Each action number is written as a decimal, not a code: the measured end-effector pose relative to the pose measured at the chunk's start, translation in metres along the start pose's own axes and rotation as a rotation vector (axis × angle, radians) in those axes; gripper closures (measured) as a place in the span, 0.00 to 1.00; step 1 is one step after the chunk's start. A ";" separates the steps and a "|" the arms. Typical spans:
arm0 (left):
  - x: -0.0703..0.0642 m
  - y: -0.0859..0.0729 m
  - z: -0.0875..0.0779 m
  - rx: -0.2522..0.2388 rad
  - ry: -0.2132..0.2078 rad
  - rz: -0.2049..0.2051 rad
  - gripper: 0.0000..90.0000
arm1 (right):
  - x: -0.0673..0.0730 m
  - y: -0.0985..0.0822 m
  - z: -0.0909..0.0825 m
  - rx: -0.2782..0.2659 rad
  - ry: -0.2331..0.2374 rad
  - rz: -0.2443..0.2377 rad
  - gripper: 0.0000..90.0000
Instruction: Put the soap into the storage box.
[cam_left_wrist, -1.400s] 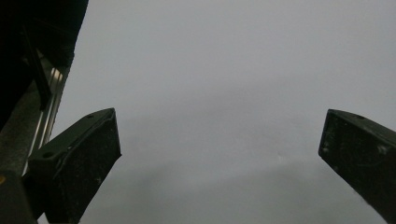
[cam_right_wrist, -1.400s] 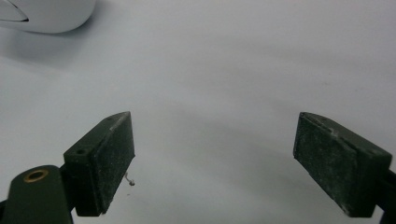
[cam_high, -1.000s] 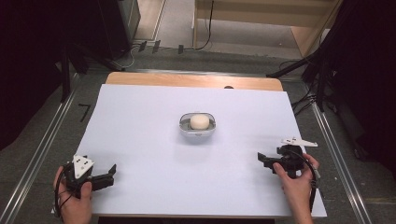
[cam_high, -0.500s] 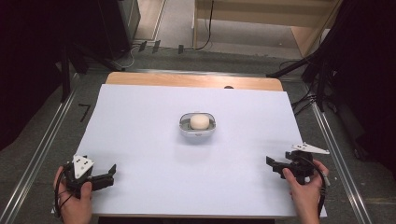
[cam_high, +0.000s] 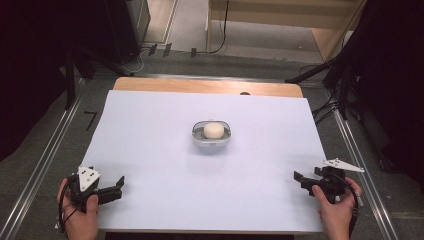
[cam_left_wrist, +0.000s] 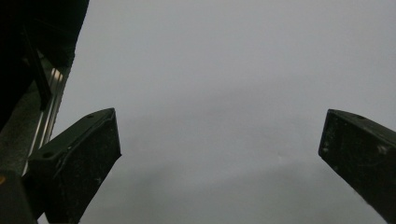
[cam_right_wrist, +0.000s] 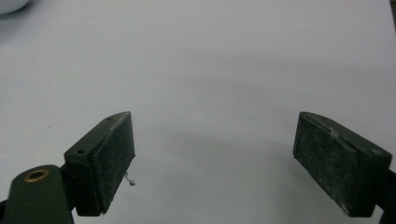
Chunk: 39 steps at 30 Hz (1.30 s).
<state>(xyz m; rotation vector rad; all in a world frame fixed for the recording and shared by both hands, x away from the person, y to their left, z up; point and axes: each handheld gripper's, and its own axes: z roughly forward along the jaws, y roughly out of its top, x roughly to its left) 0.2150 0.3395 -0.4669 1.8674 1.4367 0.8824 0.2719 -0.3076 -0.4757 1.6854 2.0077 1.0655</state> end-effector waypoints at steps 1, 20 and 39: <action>0.000 0.000 0.000 0.000 0.000 0.000 0.00 | -0.001 -0.001 -0.001 -0.004 -0.003 0.002 0.15; 0.000 0.000 0.000 -0.008 0.010 -0.005 0.00 | -0.039 -0.028 -0.034 -0.040 -0.045 0.043 0.15; -0.001 0.000 0.000 0.003 0.026 -0.001 0.00 | -0.048 -0.044 -0.041 -0.065 0.044 0.059 0.16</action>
